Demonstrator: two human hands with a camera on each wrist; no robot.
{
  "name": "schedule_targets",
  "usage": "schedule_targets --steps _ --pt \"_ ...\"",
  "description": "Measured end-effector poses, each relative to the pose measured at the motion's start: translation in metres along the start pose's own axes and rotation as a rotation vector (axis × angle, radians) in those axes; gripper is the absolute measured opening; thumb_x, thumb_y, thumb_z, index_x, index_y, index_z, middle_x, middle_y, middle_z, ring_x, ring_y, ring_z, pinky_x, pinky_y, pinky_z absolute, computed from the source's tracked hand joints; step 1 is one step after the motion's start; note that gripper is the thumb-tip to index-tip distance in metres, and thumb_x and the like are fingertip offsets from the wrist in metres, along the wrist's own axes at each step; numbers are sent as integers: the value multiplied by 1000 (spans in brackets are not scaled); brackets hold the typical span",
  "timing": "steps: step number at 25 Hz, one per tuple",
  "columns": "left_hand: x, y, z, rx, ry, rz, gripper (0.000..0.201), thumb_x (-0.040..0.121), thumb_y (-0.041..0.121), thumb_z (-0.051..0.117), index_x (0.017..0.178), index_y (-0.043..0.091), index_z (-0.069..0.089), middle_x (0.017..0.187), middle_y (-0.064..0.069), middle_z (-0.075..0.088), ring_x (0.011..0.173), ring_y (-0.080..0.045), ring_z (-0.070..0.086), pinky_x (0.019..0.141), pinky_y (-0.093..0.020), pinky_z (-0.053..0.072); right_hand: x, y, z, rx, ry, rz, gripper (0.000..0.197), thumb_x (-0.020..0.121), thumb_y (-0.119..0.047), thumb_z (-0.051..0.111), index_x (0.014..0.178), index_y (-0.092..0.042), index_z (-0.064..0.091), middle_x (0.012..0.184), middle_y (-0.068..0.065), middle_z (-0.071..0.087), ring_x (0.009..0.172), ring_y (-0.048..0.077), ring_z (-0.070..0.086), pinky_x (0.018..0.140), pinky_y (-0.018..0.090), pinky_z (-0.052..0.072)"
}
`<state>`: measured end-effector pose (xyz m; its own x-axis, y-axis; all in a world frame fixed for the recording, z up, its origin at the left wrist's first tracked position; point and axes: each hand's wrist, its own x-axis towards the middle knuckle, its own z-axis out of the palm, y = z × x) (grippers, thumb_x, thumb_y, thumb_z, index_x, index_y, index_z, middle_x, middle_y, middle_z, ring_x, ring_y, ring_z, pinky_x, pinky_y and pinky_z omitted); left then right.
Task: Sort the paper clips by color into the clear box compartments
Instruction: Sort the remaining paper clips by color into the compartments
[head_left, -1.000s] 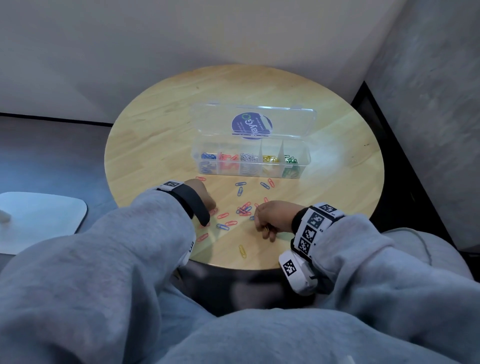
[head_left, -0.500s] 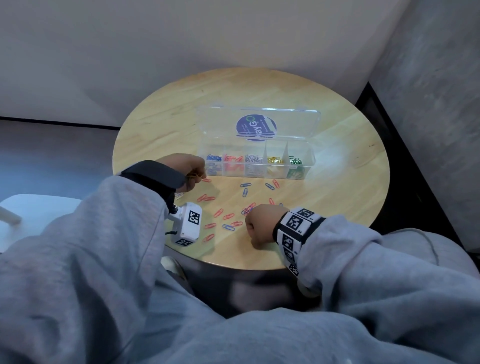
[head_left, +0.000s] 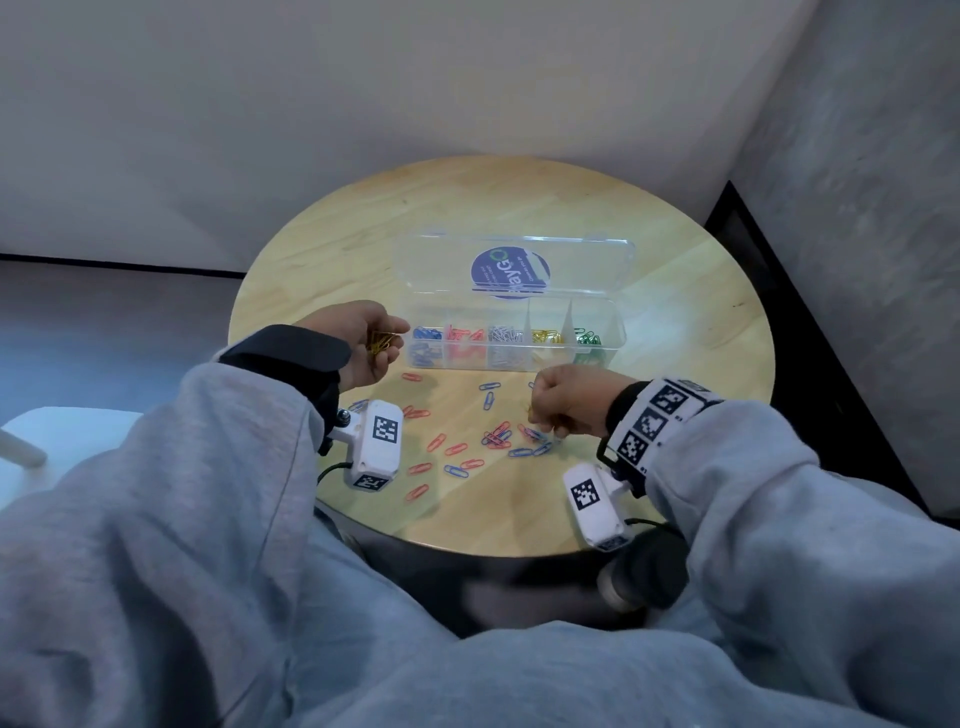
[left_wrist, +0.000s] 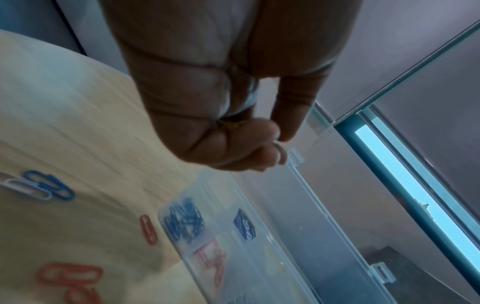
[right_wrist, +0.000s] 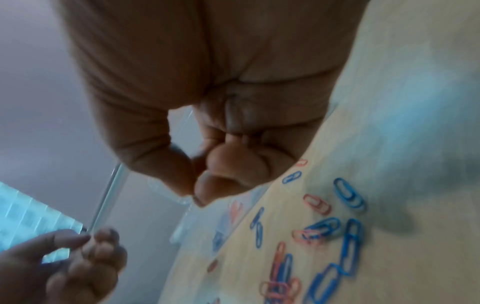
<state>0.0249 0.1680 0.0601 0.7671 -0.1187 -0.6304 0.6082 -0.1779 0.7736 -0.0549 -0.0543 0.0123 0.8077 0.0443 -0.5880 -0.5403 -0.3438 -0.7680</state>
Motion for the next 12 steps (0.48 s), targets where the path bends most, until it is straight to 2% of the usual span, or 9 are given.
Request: schedule_targets --steps 2,4,8,10,12 --pt "0 -1 -2 -12 16 -21 20 91 15 43 74 10 51 67 -3 49 39 -7 46 39 -12 36 -1 -1 -6 284 4 -4 27 90 7 37 72 -10 49 63 6 46 44 11 46 37 16 38" --pt "2 -2 -2 -21 16 -39 22 93 22 46 74 12 51 66 -2 48 37 -7 46 41 -12 36 0 -1 -12 454 -1 9 32 89 6 28 78 -9 54 62 3 42 45 10 44 38 16 39" --pt "1 -1 15 -87 -50 -46 26 96 24 41 81 8 54 73 -8 50 59 -14 51 42 -16 46 0 0 -14 703 12 70 30 87 1 25 73 -5 51 69 9 46 52 16 50 43 17 48" --pt "-1 1 33 -107 -156 -47 31 98 29 39 85 6 56 78 -10 54 67 -18 55 53 -19 52 1 -3 -10 734 26 100 27 93 -10 32 77 -3 53 74 13 51 62 20 54 49 21 54" --pt "-2 2 53 -99 -280 -43 38 98 36 38 88 5 57 82 -10 56 74 -20 57 70 -24 51 2 -5 -7 721 16 115 36 97 -27 37 82 -1 56 78 15 54 69 23 57 57 26 56"
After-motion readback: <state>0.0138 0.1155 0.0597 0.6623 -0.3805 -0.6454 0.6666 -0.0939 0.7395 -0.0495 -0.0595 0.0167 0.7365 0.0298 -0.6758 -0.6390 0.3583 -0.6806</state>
